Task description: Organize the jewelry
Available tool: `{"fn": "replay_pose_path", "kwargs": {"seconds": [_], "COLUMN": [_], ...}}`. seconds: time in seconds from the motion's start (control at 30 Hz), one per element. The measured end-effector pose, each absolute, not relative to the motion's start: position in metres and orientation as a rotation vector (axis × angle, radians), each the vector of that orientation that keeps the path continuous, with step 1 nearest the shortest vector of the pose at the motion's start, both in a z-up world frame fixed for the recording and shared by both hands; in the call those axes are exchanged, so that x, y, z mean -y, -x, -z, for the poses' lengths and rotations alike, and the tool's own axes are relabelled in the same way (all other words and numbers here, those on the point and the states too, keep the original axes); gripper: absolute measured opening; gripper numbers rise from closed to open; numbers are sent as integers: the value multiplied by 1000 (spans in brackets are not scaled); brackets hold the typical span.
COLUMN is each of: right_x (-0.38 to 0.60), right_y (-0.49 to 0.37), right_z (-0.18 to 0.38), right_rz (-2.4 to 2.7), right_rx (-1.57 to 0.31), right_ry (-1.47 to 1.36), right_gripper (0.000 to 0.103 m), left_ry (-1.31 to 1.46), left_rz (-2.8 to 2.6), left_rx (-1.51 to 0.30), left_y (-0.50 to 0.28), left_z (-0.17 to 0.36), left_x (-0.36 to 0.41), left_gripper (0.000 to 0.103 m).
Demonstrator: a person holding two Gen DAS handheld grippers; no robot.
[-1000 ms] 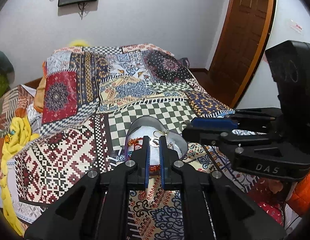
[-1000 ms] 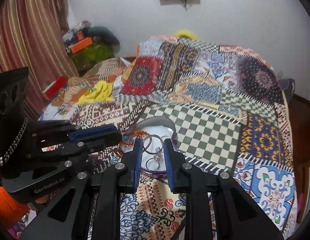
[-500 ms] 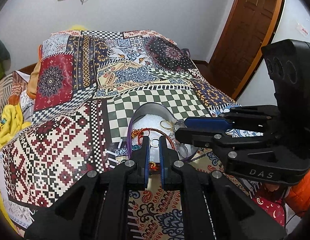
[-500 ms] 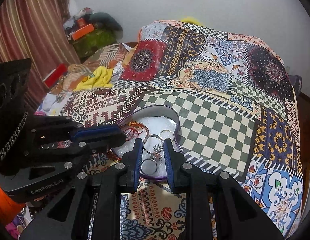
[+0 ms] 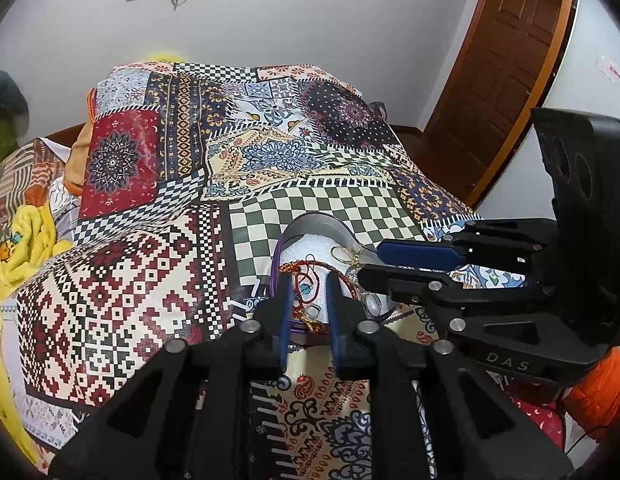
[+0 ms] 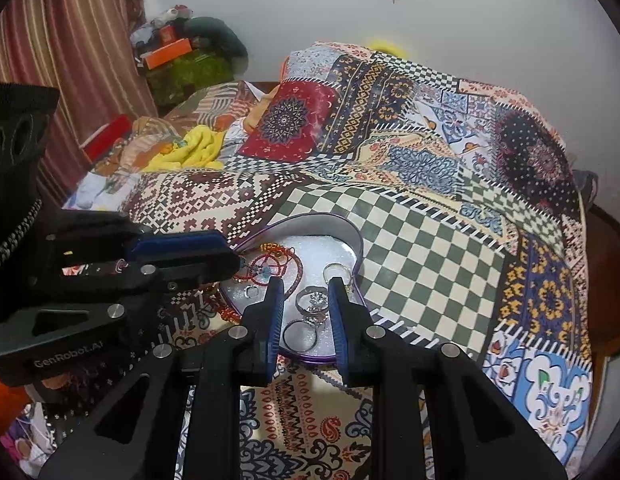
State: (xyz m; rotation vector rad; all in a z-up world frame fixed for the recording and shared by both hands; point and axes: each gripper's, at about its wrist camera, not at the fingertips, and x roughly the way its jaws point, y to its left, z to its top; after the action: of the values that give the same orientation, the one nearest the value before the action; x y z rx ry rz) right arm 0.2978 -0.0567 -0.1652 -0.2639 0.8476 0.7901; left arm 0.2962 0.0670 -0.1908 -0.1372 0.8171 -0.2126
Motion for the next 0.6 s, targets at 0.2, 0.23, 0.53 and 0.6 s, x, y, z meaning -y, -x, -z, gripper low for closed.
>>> {"fn": "replay_pose_path", "kwargs": {"seconds": [0.2,0.23,0.53,0.6], "right_x": [63,65,89,97], "right_y": [-290,-287,-251,-236], "right_z": [150,146,84,66], "right_rz": [-776,-771,-751,-738], "right_rx": [-825,-815,-670,-614], "right_ry": [253,250,179,171], "right_gripper": [21,21,21,21], "left_ry": [142,140,125,119], "left_rz": [211,212,218,220], "left_rx": [-782,-775,-635,-598], "left_y": [-283,-280,-231,-217], "left_z": [170,166,101,85], "left_x": [-66,-65,-56,-55], "left_gripper": [19,19,19,19]}}
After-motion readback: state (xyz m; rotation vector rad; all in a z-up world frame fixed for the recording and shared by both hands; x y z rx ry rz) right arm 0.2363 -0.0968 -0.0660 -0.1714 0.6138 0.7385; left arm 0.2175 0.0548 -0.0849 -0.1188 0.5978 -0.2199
